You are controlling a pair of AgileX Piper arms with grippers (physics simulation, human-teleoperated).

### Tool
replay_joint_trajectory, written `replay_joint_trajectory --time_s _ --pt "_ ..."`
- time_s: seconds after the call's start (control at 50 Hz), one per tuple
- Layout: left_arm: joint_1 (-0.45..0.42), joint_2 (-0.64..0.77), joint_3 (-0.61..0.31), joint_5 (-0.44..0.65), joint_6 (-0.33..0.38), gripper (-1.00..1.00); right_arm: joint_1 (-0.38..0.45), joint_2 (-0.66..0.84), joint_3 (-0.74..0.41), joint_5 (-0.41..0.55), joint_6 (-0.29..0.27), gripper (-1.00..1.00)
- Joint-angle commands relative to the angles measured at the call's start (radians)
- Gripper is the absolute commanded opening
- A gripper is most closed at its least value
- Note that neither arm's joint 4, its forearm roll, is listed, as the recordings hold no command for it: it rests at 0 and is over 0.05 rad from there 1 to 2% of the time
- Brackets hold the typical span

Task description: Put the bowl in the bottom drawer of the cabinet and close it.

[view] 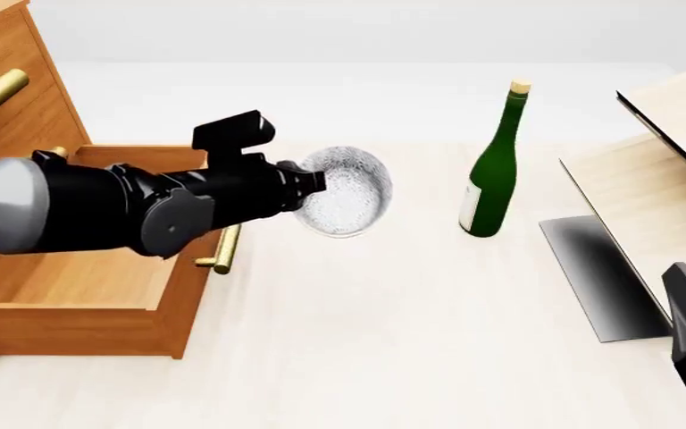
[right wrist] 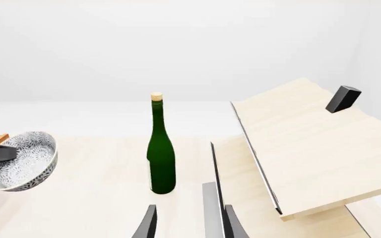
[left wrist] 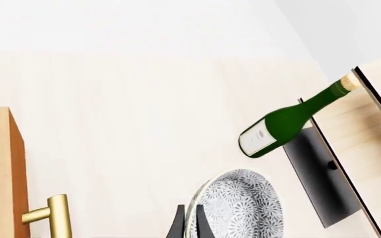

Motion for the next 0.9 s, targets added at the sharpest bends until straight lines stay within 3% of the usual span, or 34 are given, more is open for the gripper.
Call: replay_joint_trajectory --time_s 0.02,0.9 --pt "0.012 -0.057 0.016 0.011 0.026 -1.0 0.0 0.0 0.0 0.0 0.0 1.0" --pt "0.158 -0.33 0.139 0.086 0.114 -1.0 0.0 0.0 0.0 0.0 0.0 1.0"
